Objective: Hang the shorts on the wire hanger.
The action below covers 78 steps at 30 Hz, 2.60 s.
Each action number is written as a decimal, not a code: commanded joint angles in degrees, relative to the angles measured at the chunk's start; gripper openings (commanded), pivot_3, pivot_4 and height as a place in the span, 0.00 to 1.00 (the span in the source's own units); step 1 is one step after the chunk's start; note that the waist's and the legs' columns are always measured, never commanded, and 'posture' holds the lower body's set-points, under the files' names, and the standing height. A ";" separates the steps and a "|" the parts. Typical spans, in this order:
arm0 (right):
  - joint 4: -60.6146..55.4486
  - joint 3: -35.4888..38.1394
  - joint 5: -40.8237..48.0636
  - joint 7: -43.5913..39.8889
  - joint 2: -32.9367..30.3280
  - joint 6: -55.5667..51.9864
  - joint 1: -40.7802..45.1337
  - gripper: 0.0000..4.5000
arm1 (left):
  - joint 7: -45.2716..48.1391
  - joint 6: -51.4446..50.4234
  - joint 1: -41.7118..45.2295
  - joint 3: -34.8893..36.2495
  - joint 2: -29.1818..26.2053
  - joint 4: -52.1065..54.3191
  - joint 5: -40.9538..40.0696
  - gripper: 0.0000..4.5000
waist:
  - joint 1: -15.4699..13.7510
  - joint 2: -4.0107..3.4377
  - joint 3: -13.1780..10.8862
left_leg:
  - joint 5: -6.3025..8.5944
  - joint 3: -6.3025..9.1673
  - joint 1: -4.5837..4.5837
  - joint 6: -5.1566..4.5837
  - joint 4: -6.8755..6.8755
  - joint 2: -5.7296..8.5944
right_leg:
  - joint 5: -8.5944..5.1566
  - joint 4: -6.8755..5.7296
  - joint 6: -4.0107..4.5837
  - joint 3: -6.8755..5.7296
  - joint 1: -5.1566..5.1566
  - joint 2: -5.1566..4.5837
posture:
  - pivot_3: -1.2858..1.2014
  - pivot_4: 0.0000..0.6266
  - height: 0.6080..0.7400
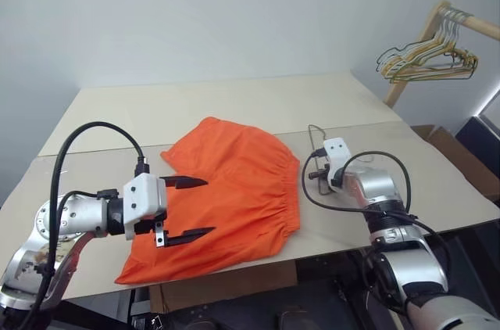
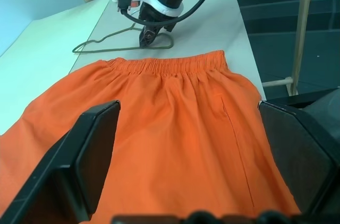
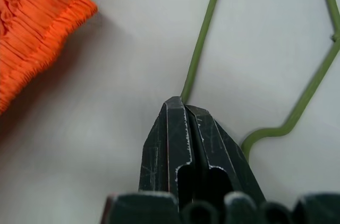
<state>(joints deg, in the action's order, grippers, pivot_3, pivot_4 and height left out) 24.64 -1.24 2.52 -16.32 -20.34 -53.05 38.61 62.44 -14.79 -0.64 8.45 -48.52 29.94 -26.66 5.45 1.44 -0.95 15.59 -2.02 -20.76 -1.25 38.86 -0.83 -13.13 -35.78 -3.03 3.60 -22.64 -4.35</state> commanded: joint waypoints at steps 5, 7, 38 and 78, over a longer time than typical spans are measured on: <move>-19.74 -1.35 -0.10 -3.58 -7.85 -6.78 -6.55 0.01 | -1.22 1.28 0.26 -0.48 0.33 0.30 1.17 1.00 | 0.07 -0.16 -0.10 | -0.01 -0.04 -0.42 -0.01 0.01 0.01 | 0.01 -0.11 0.01 0.06 -0.52 0.03 | 0.50 0.00 1.00; -22.92 -1.20 0.80 -5.02 -9.01 -7.22 -7.57 0.01 | -1.42 1.19 0.31 -0.64 0.61 0.28 1.12 1.00 | 0.24 -0.20 -0.13 | -0.01 -0.07 -0.41 -0.01 0.01 0.00 | 0.00 -0.11 0.00 0.09 -0.54 0.04 | 0.50 0.00 1.00; -50.76 -12.64 4.04 -15.53 -6.06 23.66 -22.20 0.01 | -49.94 -45.24 32.18 6.83 34.02 -23.47 -31.18 1.00 | -1.45 -0.03 -0.18 | 0.00 0.05 -0.40 0.00 0.11 0.15 | 0.07 -0.08 -0.09 0.16 -0.47 0.07 | 0.50 0.00 1.00; -46.08 -20.00 -8.83 -17.42 -6.82 36.73 -25.34 0.00 | -57.99 -44.91 40.53 7.04 38.47 -34.94 -17.90 0.00 | -1.61 0.19 -0.26 | -0.02 0.08 -0.43 0.04 0.11 0.25 | 0.08 -0.05 -0.08 0.15 -0.47 0.01 | 0.49 0.00 1.00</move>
<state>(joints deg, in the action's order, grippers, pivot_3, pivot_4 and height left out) -19.78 -23.01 -5.63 -34.55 -26.84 -19.14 12.30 5.05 -61.75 38.47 14.00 -8.46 -6.82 -46.35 3.83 1.63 -1.22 15.57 -1.94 -21.18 -1.21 38.97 -0.58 -13.05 -35.83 -3.11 3.76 -23.11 -4.33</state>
